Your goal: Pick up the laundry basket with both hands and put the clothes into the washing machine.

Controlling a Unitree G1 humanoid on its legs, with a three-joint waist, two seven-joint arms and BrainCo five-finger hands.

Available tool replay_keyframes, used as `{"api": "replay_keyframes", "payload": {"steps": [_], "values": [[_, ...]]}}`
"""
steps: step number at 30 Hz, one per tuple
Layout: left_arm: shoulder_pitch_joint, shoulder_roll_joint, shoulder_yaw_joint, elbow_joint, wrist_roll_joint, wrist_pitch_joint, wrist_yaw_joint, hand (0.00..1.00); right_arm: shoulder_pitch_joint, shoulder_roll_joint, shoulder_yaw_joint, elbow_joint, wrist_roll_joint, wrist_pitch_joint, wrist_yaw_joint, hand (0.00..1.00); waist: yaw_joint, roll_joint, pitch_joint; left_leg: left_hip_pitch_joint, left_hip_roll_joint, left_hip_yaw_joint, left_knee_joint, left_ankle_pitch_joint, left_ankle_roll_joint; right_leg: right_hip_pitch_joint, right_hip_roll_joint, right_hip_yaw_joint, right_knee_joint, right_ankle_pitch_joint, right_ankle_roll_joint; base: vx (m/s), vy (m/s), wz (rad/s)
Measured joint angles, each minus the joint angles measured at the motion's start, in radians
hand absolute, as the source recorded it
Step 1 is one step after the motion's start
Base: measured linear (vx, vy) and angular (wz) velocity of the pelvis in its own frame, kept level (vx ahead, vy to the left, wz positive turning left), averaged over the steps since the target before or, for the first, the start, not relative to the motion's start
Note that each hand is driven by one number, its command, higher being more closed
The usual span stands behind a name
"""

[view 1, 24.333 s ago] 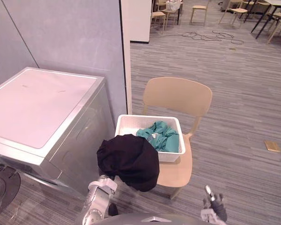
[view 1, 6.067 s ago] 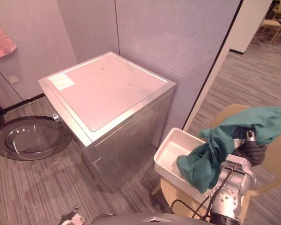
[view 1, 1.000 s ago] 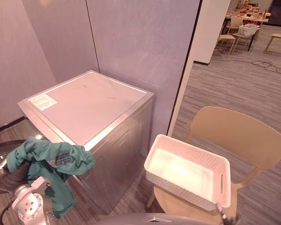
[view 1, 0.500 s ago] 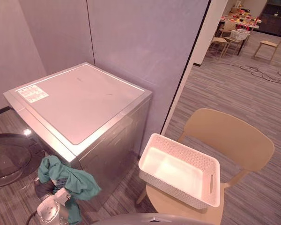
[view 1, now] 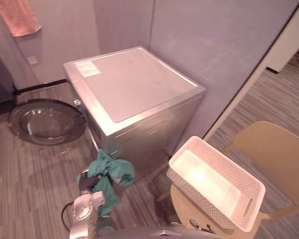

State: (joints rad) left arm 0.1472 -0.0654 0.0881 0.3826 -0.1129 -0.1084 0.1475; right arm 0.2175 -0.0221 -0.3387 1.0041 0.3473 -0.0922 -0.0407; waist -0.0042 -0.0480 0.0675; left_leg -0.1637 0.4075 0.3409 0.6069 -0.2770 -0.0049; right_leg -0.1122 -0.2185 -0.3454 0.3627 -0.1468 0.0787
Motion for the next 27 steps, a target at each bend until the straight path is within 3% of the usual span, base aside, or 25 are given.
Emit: {"api": "replay_keyframes", "payload": {"steps": [2, 3, 4, 5, 6, 7, 8, 10, 13, 14, 15, 16, 18, 20, 21, 22, 23, 24, 26, 27], "values": [[-0.052, 0.002, -0.044, 0.043, 0.000, 0.000, 0.002, 1.00, -0.009, 0.000, -0.023, 0.036, 0.001, 0.000, -0.034, 0.00, -0.013, 0.011, -0.010, -0.016, 0.060, -0.036, -0.073, 0.031, -0.043, -0.037, -0.019, -0.022, -0.027, 0.042, 0.036, -0.09, 0.354, 0.89], [-0.062, 0.003, -0.063, 0.056, 0.000, -0.001, 0.001, 1.00, -0.011, -0.002, -0.040, 0.041, 0.009, 0.001, -0.038, 0.00, -0.016, 0.025, -0.019, -0.011, 0.065, -0.063, -0.126, 0.061, -0.037, -0.051, -0.016, -0.022, -0.044, 0.059, 0.048, -0.08, 0.513, 0.59], [-0.080, 0.013, -0.097, 0.085, 0.000, -0.001, 0.001, 1.00, -0.031, -0.012, -0.063, 0.072, 0.020, 0.005, -0.056, 0.00, -0.020, 0.038, -0.030, 0.002, 0.040, -0.110, -0.221, 0.095, -0.211, -0.075, -0.015, 0.005, -0.086, 0.089, 0.080, -0.05, 0.401, 0.29], [-0.085, 0.038, -0.111, 0.096, 0.000, 0.000, 0.000, 1.00, -0.050, 0.002, -0.076, 0.098, 0.023, 0.010, -0.067, 0.00, -0.026, 0.015, -0.024, -0.009, 0.012, -0.103, -0.218, 0.096, -0.216, -0.076, -0.014, 0.057, -0.119, 0.101, 0.085, -0.05, 0.538, 0.24], [-0.082, 0.092, -0.129, 0.105, 0.000, 0.004, 0.002, 1.00, -0.048, 0.022, -0.076, 0.112, 0.042, 0.009, -0.078, 0.00, -0.034, -0.014, -0.030, -0.057, -0.014, -0.106, -0.142, 0.072, -0.225, -0.042, 0.013, 0.118, -0.232, 0.204, 0.072, -0.02, 0.222, 0.06], [-0.083, 0.094, -0.130, 0.101, 0.000, 0.003, 0.002, 1.00, -0.047, 0.021, -0.075, 0.112, 0.042, 0.009, -0.078, 0.00, -0.029, -0.013, -0.030, -0.065, -0.013, -0.108, -0.119, 0.058, -0.223, -0.036, 0.012, 0.114, -0.249, 0.227, 0.076, -0.03, 0.384, -0.08], [-0.091, 0.109, -0.145, 0.083, -0.001, -0.001, 0.001, 1.00, -0.054, 0.018, -0.073, 0.111, 0.044, 0.009, -0.080, 0.00, -0.008, -0.010, -0.029, -0.122, -0.010, -0.113, -0.029, 0.003, -0.211, -0.028, 0.005, 0.118, -0.296, 0.283, 0.093, -0.05, 0.413, -0.14], [-0.110, 0.136, -0.172, 0.041, -0.003, -0.013, 0.000, 1.00, -0.052, 0.015, -0.068, 0.107, 0.061, 0.009, -0.096, 0.00, 0.006, 0.000, -0.029, -0.226, -0.007, -0.119, 0.105, -0.072, -0.172, -0.048, -0.008, 0.111, -0.347, 0.338, 0.098, -0.10, 0.459, -0.14], [-0.127, 0.152, -0.171, 0.020, -0.003, -0.023, 0.001, 1.00, -0.063, 0.015, -0.066, 0.057, 0.126, 0.008, -0.116, 0.00, 0.035, 0.013, -0.031, -0.308, 0.003, -0.093, 0.181, -0.142, -0.123, -0.104, -0.012, 0.112, -0.395, 0.456, 0.052, -0.10, 0.251, -0.26], [-0.129, 0.155, -0.172, 0.020, -0.003, -0.023, 0.002, 1.00, -0.076, 0.019, -0.052, 0.028, 0.139, 0.008, -0.118, 0.00, 0.035, 0.016, -0.033, -0.315, 0.006, -0.067, 0.167, -0.168, -0.117, -0.118, -0.016, 0.109, -0.419, 0.539, 0.028, -0.09, 0.237, -0.04], [-0.129, 0.155, -0.172, 0.020, -0.003, -0.023, 0.002, 1.00, -0.085, 0.022, -0.041, 0.018, 0.143, 0.006, -0.118, 0.00, 0.037, 0.022, -0.036, -0.315, 0.005, -0.063, 0.150, -0.167, -0.116, -0.126, -0.013, 0.117, -0.413, 0.560, 0.010, -0.04, 0.194, 0.20], [-0.127, 0.153, -0.179, 0.020, -0.003, -0.023, 0.003, 1.00, -0.087, 0.014, -0.021, -0.008, 0.151, 0.007, -0.116, 0.00, 0.039, 0.038, -0.046, -0.309, -0.001, -0.068, 0.114, -0.150, -0.104, -0.131, 0.009, 0.171, -0.374, 0.536, 0.003, 0.04, 0.160, 0.32], [-0.122, 0.152, -0.189, 0.018, -0.003, -0.025, 0.003, 1.00, -0.085, 0.018, -0.018, -0.044, 0.158, 0.005, -0.113, 0.00, 0.045, 0.051, -0.067, -0.289, -0.033, -0.105, 0.044, -0.082, -0.093, -0.129, 0.048, 0.301, -0.294, 0.439, 0.031, 0.11, 0.127, 0.45], [-0.123, 0.150, -0.210, 0.018, -0.002, -0.033, 0.002, 1.00, -0.087, 0.053, -0.024, -0.087, 0.165, -0.011, -0.110, 0.00, 0.040, 0.038, -0.076, -0.246, -0.072, -0.142, -0.053, -0.001, -0.105, -0.136, 0.108, 0.442, -0.190, 0.238, 0.061, 0.25, -0.004, 0.56], [-0.123, 0.146, -0.212, 0.019, -0.002, -0.033, 0.001, 1.00, -0.090, 0.066, -0.025, -0.089, 0.166, -0.015, -0.107, 0.00, 0.039, 0.033, -0.078, -0.234, -0.076, -0.145, -0.080, 0.013, -0.111, -0.137, 0.134, 0.460, -0.175, 0.183, 0.067, 0.26, -0.166, 0.46], [-0.123, 0.138, -0.217, 0.024, -0.001, -0.033, 0.000, 1.00, -0.110, 0.085, -0.019, -0.086, 0.167, -0.023, -0.097, 0.00, 0.036, 0.022, -0.080, -0.212, -0.085, -0.145, -0.131, 0.038, -0.124, -0.140, 0.197, 0.494, -0.189, 0.104, 0.064, 0.18, -0.227, 0.35], [-0.127, 0.127, -0.225, 0.032, 0.002, -0.033, -0.005, 1.00, -0.123, 0.084, 0.001, -0.082, 0.166, -0.020, -0.089, 0.00, 0.034, 0.000, -0.085, -0.199, -0.109, -0.135, -0.162, 0.054, -0.139, -0.134, 0.237, 0.507, -0.257, 0.084, 0.036, 0.14, -0.181, 0.25], [-0.128, 0.102, -0.224, 0.046, 0.003, -0.030, -0.007, 1.00, -0.130, 0.081, -0.002, -0.081, 0.167, -0.021, -0.088, 0.00, 0.033, 0.017, -0.092, -0.201, -0.104, -0.140, -0.165, 0.056, -0.142, -0.125, 0.243, 0.505, -0.260, 0.097, 0.045, 0.18, -0.165, 0.15], [-0.123, 0.061, -0.235, 0.077, 0.005, -0.018, -0.022, 1.00, -0.136, 0.070, -0.032, -0.078, 0.167, -0.031, -0.082, 0.00, 0.018, 0.038, -0.085, -0.120, -0.118, -0.115, -0.296, 0.124, -0.136, -0.134, 0.256, 0.505, -0.196, 0.087, 0.060, 0.21, -0.143, 0.04], [-0.126, 0.034, -0.246, 0.094, -0.002, -0.012, -0.029, 1.00, -0.143, 0.058, -0.041, -0.077, 0.167, -0.033, -0.072, 0.00, -0.021, 0.064, -0.051, -0.010, -0.117, -0.101, -0.397, 0.188, -0.119, -0.186, 0.288, 0.506, -0.007, 0.041, 0.048, 0.16, -0.152, 0.20]]}}
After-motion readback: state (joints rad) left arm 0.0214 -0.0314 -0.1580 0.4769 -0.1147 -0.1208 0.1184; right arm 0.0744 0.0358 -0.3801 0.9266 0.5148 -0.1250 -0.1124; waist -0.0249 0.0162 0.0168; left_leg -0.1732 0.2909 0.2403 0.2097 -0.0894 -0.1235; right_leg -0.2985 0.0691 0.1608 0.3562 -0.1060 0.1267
